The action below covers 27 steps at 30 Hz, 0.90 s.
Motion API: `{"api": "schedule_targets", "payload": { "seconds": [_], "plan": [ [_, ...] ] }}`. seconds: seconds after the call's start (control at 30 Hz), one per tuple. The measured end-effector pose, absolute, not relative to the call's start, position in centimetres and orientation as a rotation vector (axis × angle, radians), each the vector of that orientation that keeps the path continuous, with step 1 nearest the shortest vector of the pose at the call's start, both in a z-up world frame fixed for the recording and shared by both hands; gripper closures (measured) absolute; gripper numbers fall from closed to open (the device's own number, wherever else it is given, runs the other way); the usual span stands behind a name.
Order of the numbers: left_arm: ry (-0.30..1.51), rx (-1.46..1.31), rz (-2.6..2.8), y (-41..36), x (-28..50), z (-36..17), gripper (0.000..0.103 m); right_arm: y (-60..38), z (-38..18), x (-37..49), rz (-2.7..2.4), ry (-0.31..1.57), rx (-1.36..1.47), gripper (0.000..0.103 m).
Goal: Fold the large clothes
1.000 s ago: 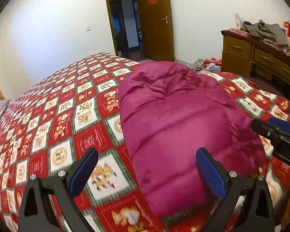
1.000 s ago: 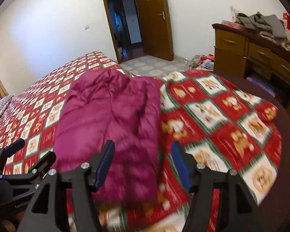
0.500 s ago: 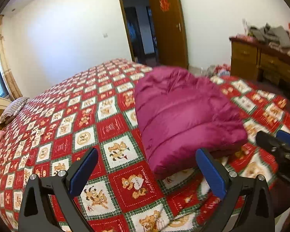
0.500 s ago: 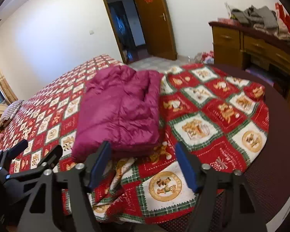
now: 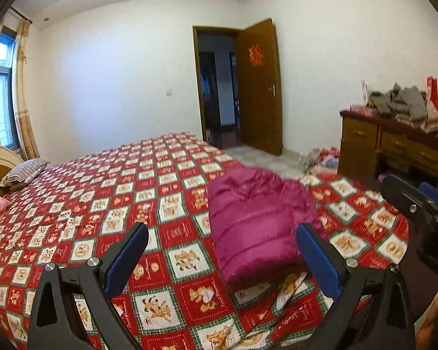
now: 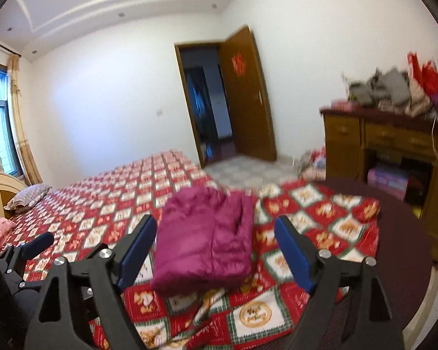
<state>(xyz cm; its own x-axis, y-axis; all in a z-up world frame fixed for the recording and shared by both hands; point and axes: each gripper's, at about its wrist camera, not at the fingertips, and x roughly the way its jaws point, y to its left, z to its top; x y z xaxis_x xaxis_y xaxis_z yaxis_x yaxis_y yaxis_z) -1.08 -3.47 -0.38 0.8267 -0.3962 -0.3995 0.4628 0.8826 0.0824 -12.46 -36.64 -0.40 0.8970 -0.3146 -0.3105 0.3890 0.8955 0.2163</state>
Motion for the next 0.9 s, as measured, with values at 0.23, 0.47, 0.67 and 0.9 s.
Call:
{"api": "schedule_targets", "payload": {
  "seconds": [0.23,0.47,0.67,0.9],
  "plan": [
    [0.297,0.138,-0.443,-2.4,-2.1,1.3,0.001,-35.3,1.3,-13.7,-0.383,0.159,0.215,0.009],
    [0.289,0.123,-0.457,-2.0,-2.0,1.9,0.001,-35.2,1.0,-13.4,-0.374,0.164,0.212,0.009],
    [0.279,0.116,-0.459,-1.9,-2.4,2.0,0.001,-35.3,0.8,-13.6,-0.379,0.166,0.225,0.009],
    [0.252,0.113,-0.450,-1.7,-2.9,2.3,0.001,-35.5,0.8,-13.8,-0.378,0.163,0.226,0.009]
  ]
}}
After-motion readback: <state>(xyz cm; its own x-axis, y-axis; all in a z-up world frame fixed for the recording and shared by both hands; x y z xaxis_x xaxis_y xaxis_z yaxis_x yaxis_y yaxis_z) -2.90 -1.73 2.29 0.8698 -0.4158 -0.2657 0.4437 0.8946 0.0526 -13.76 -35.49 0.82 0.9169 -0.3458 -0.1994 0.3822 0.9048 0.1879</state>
